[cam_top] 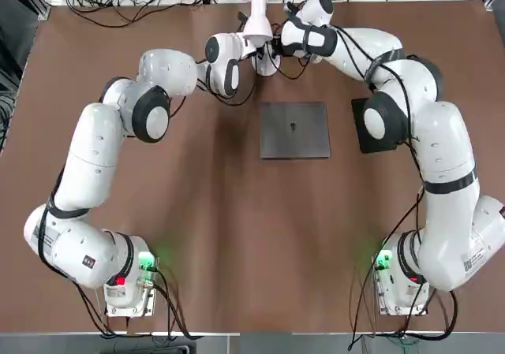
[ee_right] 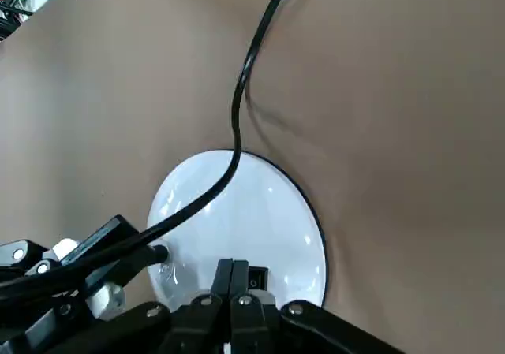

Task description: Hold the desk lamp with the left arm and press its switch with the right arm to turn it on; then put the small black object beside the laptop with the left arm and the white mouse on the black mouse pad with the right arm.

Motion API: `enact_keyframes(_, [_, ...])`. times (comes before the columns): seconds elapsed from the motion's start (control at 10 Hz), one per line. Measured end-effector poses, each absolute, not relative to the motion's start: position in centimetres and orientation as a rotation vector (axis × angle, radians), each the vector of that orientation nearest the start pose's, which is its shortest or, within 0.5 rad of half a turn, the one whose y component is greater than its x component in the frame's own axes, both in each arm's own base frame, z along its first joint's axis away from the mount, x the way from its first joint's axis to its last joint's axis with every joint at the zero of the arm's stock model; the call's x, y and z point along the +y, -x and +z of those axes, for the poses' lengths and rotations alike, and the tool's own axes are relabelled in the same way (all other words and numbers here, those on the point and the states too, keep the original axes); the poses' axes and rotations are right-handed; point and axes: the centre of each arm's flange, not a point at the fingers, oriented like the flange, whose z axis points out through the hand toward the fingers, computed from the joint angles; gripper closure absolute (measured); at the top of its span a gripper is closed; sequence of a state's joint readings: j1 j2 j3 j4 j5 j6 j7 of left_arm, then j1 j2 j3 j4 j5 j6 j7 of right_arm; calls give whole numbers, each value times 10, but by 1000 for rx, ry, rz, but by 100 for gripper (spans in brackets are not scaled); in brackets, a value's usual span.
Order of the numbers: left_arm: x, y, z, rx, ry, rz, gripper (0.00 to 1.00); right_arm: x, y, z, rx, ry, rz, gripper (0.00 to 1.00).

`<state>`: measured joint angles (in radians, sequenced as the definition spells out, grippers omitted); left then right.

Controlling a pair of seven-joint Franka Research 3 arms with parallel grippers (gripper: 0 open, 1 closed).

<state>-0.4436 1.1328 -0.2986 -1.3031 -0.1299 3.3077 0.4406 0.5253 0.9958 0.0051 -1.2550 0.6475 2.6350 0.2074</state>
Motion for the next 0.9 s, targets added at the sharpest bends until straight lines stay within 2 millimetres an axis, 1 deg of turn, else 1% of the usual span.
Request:
enact_keyframes(0.2, [-446, -633, 167, 1155, 2948, -1434, 85, 382, -679, 189, 242, 2597, -260, 97])
enact_keyframes(0.5, [-445, -634, 167, 1150, 2946, -1437, 85, 401, -669, 189, 211, 2595, -285, 97])
enact_keyframes(0.6, [-444, -634, 167, 1149, 2945, -1438, 85, 404, -668, 189, 206, 2595, -290, 97])
enact_keyframes(0.8, [-444, -634, 167, 1149, 2945, -1439, 85, 401, -670, 189, 209, 2597, -270, 97])
enact_keyframes(0.9, [-445, -633, 167, 1149, 2946, -1440, 85, 394, -674, 190, 211, 2601, -226, 97])
